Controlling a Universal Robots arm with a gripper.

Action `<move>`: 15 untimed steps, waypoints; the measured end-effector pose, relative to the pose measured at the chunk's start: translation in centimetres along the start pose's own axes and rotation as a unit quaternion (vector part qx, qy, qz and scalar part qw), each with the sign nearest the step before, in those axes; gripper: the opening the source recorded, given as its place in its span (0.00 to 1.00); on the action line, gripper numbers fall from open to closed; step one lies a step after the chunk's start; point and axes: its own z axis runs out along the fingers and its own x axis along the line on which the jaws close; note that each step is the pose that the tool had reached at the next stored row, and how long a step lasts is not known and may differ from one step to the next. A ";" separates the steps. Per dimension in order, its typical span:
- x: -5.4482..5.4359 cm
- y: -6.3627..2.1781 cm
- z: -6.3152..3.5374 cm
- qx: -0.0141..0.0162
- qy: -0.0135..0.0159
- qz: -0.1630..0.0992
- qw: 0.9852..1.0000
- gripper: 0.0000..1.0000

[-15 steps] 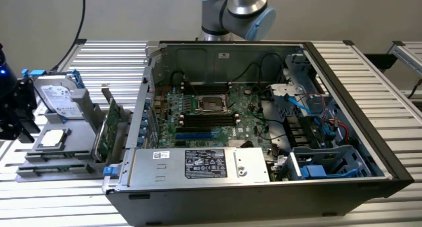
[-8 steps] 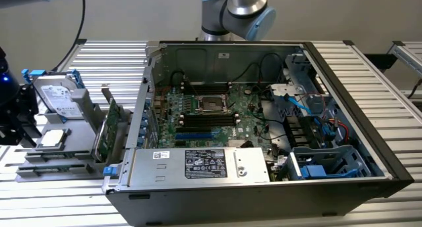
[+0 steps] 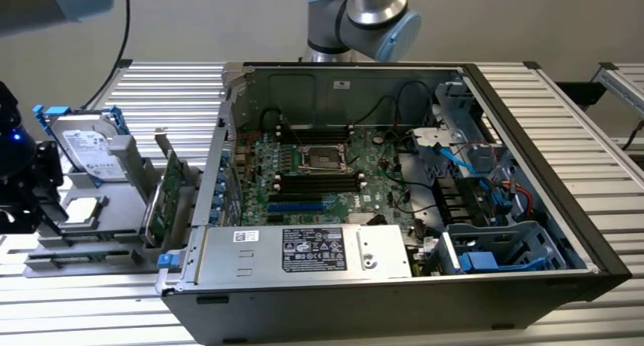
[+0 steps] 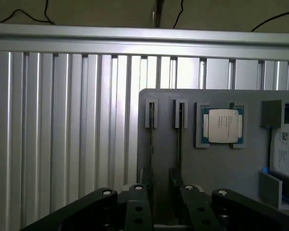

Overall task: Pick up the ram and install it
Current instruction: 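Pick up the ram and move it above insertion slot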

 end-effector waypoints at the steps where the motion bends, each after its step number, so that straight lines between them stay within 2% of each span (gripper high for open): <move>1: 0.0 -0.07 0.19 0.000 0.000 -0.001 1.000 0.30; 7: 0.0 -0.83 1.25 0.000 0.000 -0.004 1.000 0.30; 15: 0.0 -0.97 2.69 0.000 0.000 -0.009 1.000 0.30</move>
